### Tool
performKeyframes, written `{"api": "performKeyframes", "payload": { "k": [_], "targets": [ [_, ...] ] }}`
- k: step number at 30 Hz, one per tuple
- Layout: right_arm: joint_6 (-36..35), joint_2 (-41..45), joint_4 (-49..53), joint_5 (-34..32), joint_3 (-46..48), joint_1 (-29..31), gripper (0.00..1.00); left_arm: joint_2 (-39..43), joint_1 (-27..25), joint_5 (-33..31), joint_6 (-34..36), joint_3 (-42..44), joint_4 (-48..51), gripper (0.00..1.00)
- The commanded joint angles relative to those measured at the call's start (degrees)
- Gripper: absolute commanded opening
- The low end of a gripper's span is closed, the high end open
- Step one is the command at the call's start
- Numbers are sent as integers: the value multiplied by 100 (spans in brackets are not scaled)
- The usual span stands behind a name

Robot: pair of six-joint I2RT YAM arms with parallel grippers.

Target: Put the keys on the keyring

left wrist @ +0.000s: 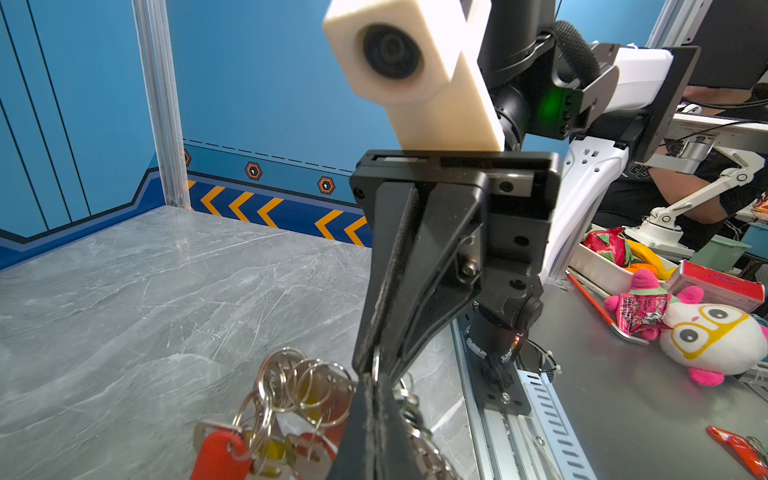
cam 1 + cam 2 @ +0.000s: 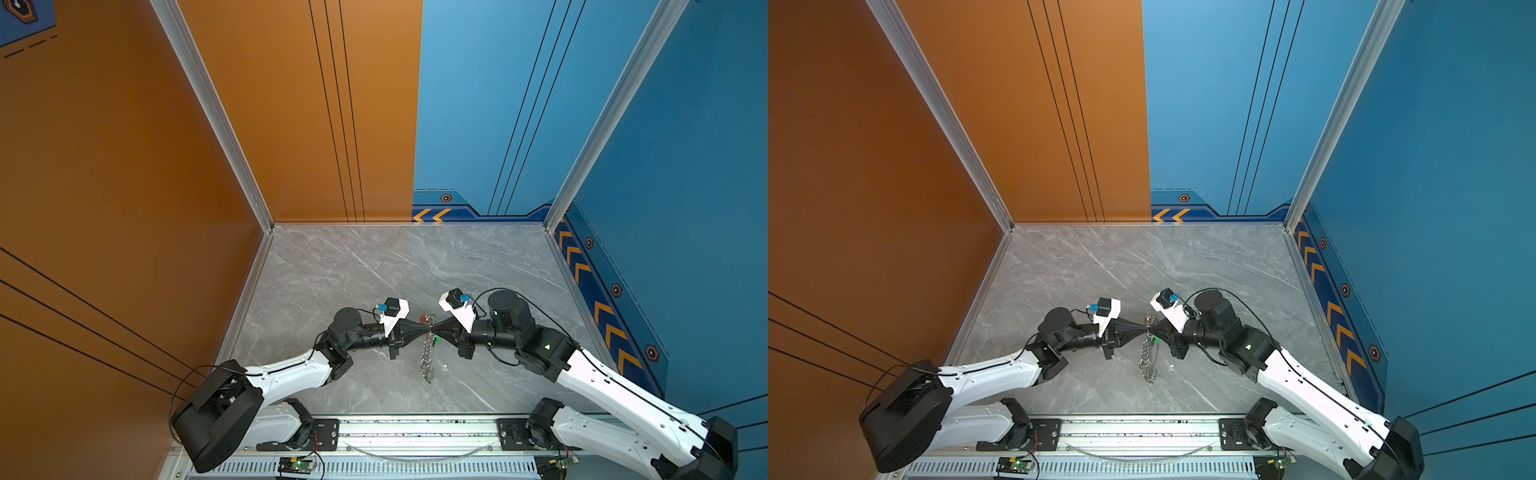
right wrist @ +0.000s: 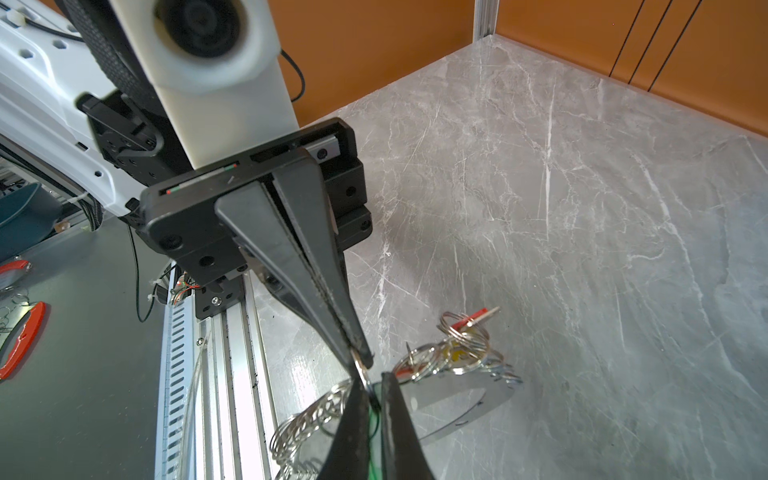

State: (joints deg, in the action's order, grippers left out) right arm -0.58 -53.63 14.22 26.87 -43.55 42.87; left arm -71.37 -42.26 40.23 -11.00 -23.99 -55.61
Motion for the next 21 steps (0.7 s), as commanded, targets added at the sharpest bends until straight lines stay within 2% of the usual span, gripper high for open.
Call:
{"api": "performKeyframes", "payload": {
  "k": [1, 5, 15, 21],
  "targets": [
    [-135, -37, 199, -106, -161, 146, 3, 25, -29, 103, 9, -84, -483, 0],
    [-340, -78, 742, -507, -503, 256, 0, 129, 125, 90, 137, -60, -195, 0],
    [-1157, -531, 2411, -1214, -1566, 638, 0, 295, 165, 194, 522, 22, 336, 21],
    [-1606, -906, 3031, -1092, -2124, 791, 0, 103, 112, 765, 468, -89, 341, 20]
  ]
}}
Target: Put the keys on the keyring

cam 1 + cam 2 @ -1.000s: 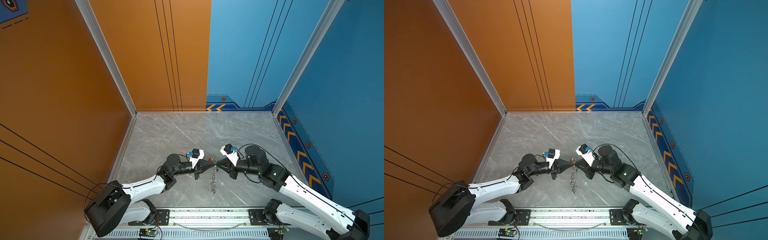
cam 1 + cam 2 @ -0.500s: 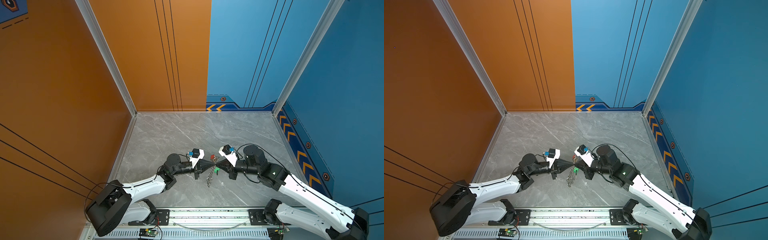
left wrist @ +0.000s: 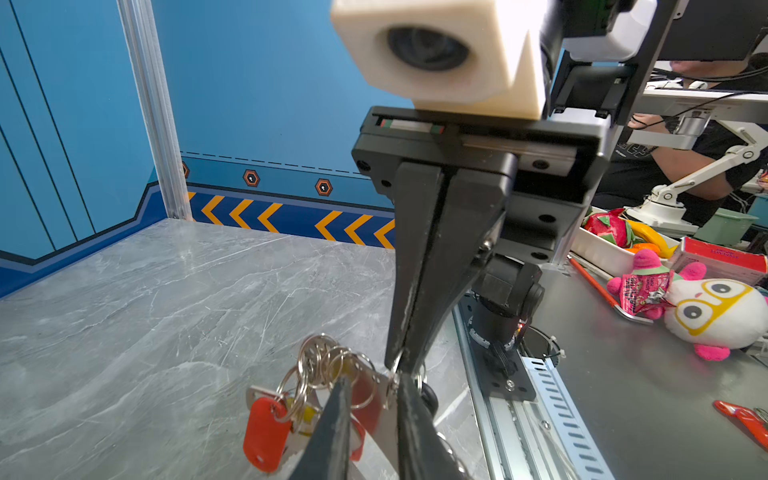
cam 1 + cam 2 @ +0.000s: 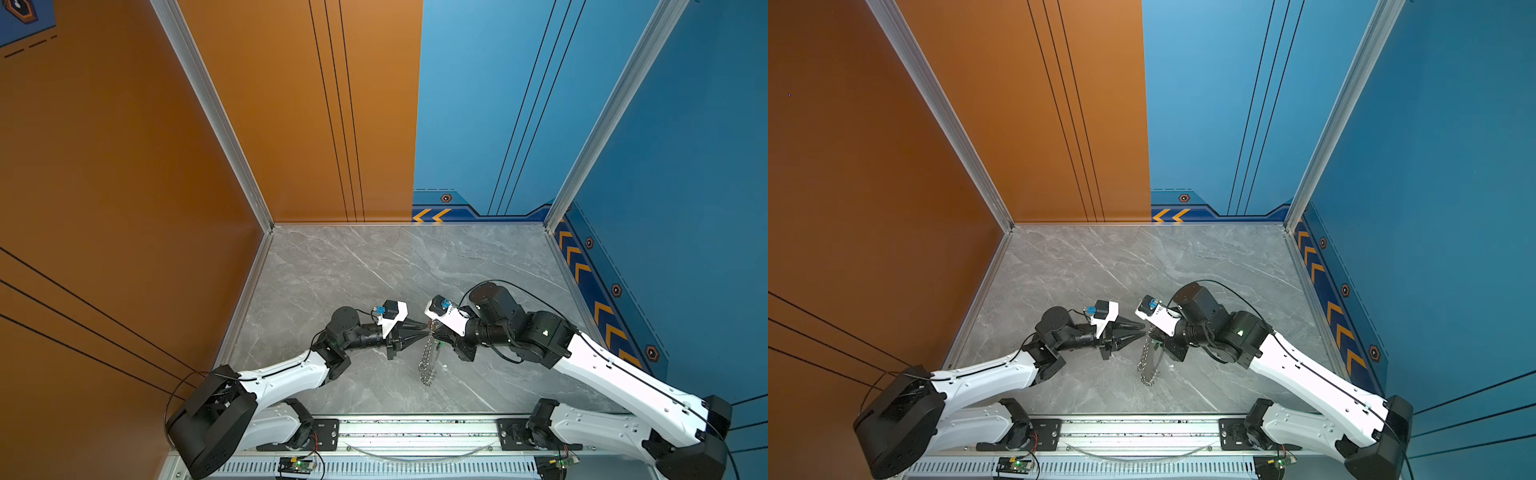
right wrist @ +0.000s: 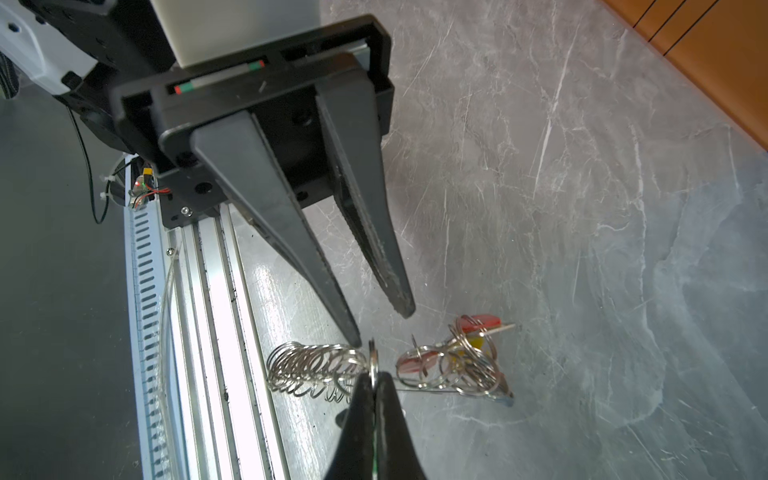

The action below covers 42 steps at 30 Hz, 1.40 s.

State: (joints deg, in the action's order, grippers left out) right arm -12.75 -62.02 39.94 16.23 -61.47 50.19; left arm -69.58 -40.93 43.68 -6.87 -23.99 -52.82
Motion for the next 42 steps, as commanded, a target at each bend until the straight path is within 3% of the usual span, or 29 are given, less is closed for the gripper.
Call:
{"api": "performKeyframes", "payload": {
  "k": [1, 33, 42],
  "targets": [
    [-444, -97, 498, -22, -389, 67, 0, -96, -40, 514, 55, -99, 61, 19],
    [-670, -245, 415, 227, -510, 175, 0, -441, -131, 809, -121, -232, 53, 19],
    [-617, -320, 282, 233, -448, 174, 0, -409, -135, 703, -156, -265, 57, 4]
  ]
}}
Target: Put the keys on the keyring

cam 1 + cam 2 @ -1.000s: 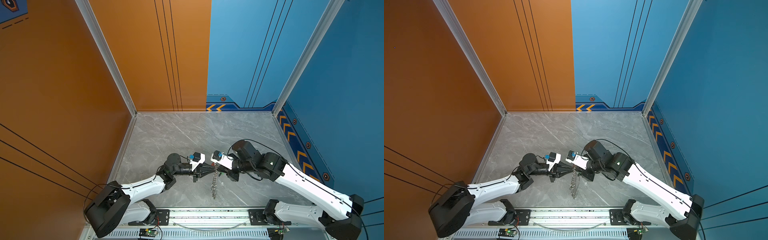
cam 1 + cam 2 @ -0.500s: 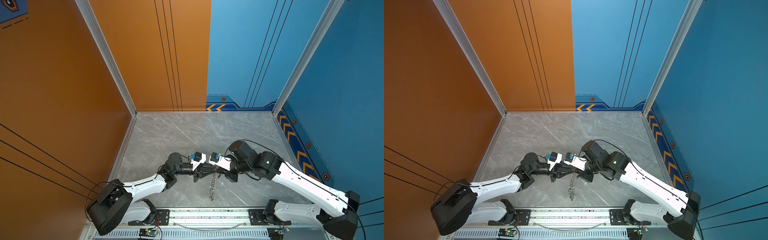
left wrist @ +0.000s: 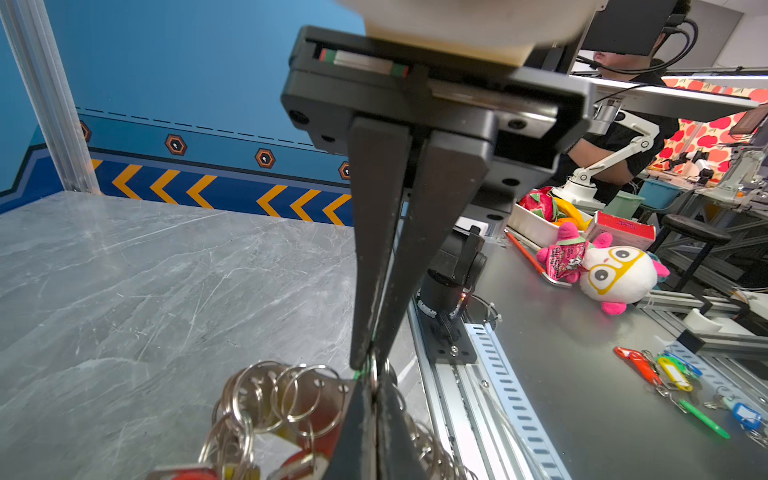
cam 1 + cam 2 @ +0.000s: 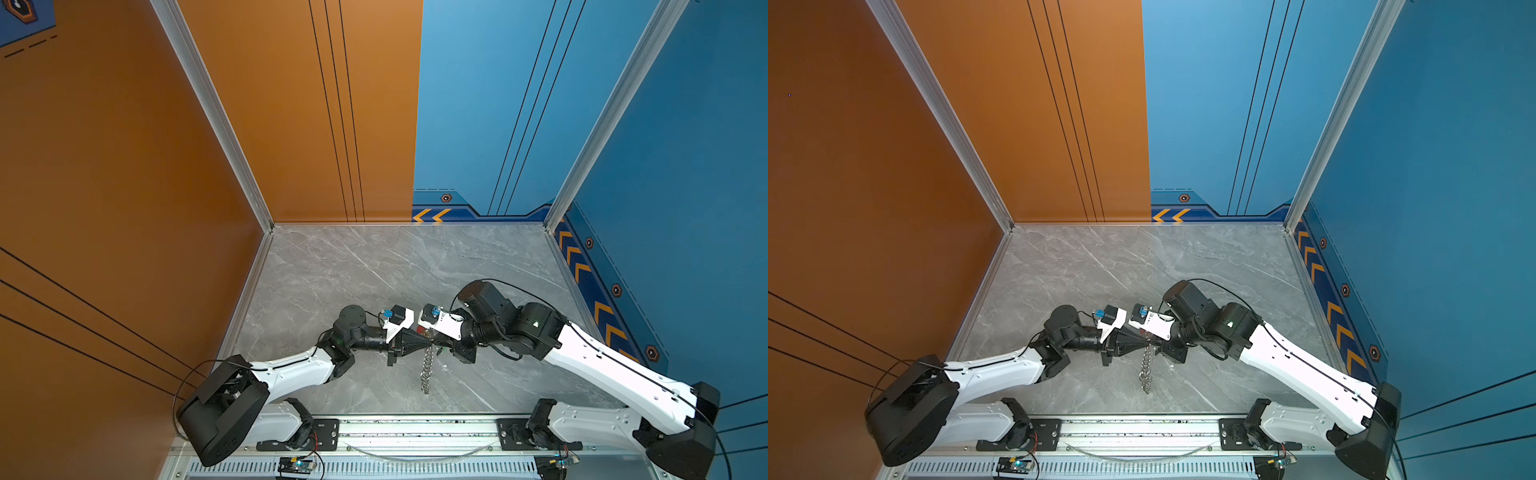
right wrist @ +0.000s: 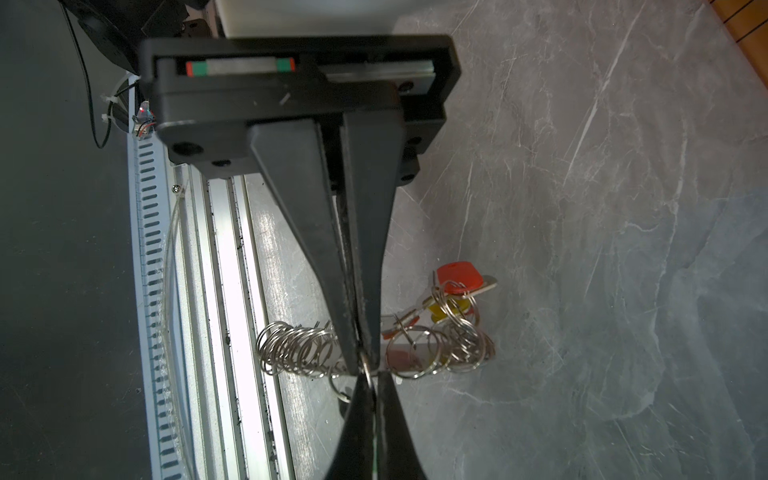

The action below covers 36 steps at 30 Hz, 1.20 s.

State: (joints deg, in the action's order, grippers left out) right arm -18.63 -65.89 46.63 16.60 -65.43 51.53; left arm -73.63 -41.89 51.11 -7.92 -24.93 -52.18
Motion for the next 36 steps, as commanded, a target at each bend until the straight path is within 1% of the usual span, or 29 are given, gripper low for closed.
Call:
{"api": "performKeyframes", "payload": {
  "k": [1, 3, 5, 7, 9, 12, 15, 21, 26, 32, 36],
  "targets": [
    [-20, 59, -400, 178, -45, 41, 0, 6, -39, -68, -51, -170, -10, 2],
    [12, 72, -456, 90, -14, 41, 0, 29, -39, -169, -51, -168, 0, 0],
    [68, 125, -559, -73, 45, 33, 8, 55, -38, -291, -47, -166, -4, 0],
    [178, 243, -712, -283, 131, -26, 20, 88, -36, -502, -30, -141, -11, 0],
    [312, 401, -875, -398, 239, -132, 26, 141, -29, -653, 12, -101, -4, 0],
    [640, 694, -1228, -474, 476, -381, 31, 252, -19, -858, 52, -43, -3, 0],
    [992, 899, -1593, -456, 776, -568, 32, 348, -14, -1016, 87, 4, -7, 0],
    [1329, 911, -1834, -452, 1162, -564, 31, 428, 0, -1216, 98, 9, -2, 0],
    [1446, 964, -1999, -425, 1269, -522, 31, 428, 23, -1308, 83, -11, -5, 0],
    [1459, 929, -2009, -547, 1292, -495, 31, 436, 23, -1317, 72, -3, -5, 0],
    [1472, 812, -2008, -714, 1295, -492, 28, 448, 23, -1278, 78, -5, -8, 0]
  ]
}}
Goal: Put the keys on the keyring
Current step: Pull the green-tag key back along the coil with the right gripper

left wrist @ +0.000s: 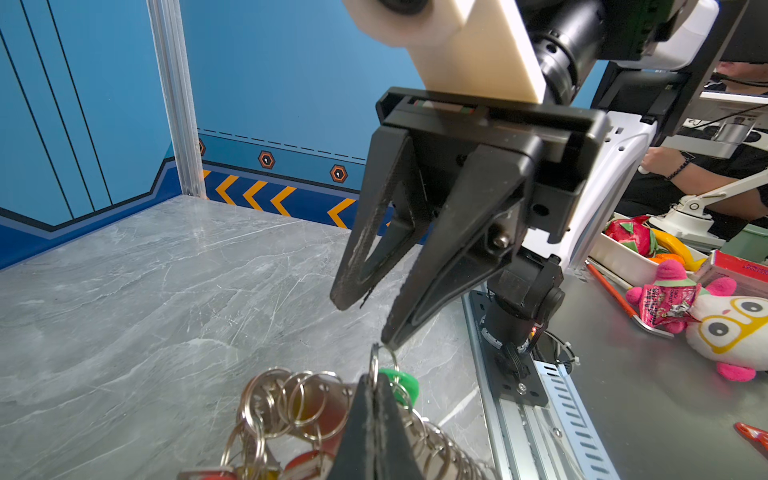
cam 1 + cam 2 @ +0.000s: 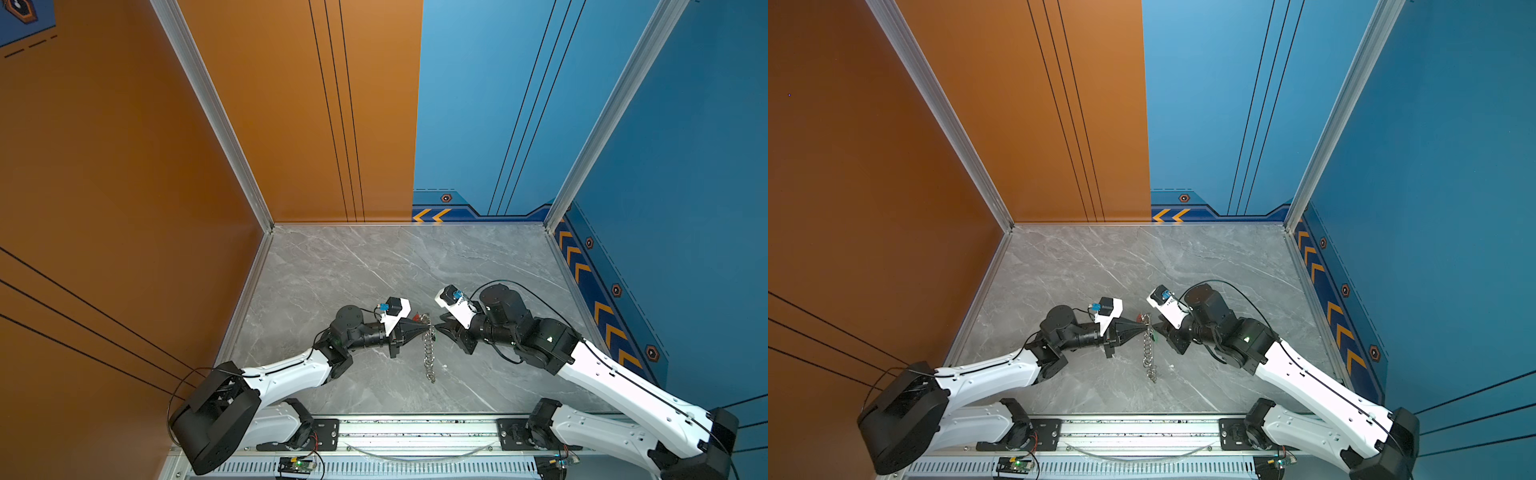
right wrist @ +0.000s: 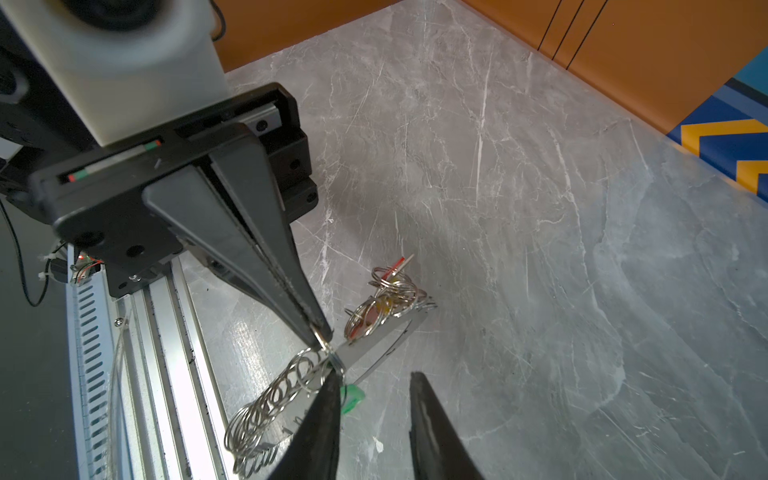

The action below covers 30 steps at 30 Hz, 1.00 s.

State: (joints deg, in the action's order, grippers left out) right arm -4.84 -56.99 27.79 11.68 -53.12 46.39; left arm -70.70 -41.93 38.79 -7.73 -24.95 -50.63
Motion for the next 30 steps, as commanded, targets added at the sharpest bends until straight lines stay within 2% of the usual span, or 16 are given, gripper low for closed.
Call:
{"api": "performKeyframes", "payload": {
  "k": [1, 11, 14, 17, 21, 30],
  "targets": [
    [89, -91, -112, -248, 61, 32, 27, 152, 27, -46, 60, -18, -165, 0],
    [36, -249, -59, -244, -5, 95, 25, 136, 51, -85, 52, -27, -162, 0],
    [10, -206, 0, -434, -33, 133, 25, 127, 59, -166, 59, -12, -166, 0],
    [-26, -66, 75, -622, -62, 125, 27, 125, 67, -327, 77, 14, -166, 0],
    [0, 47, 86, -559, -83, 132, 28, 118, 82, -439, 105, 24, -162, 0],
    [75, -166, -34, -639, -93, 295, 32, 161, 73, -367, 78, 2, -165, 0]
  ]
}}
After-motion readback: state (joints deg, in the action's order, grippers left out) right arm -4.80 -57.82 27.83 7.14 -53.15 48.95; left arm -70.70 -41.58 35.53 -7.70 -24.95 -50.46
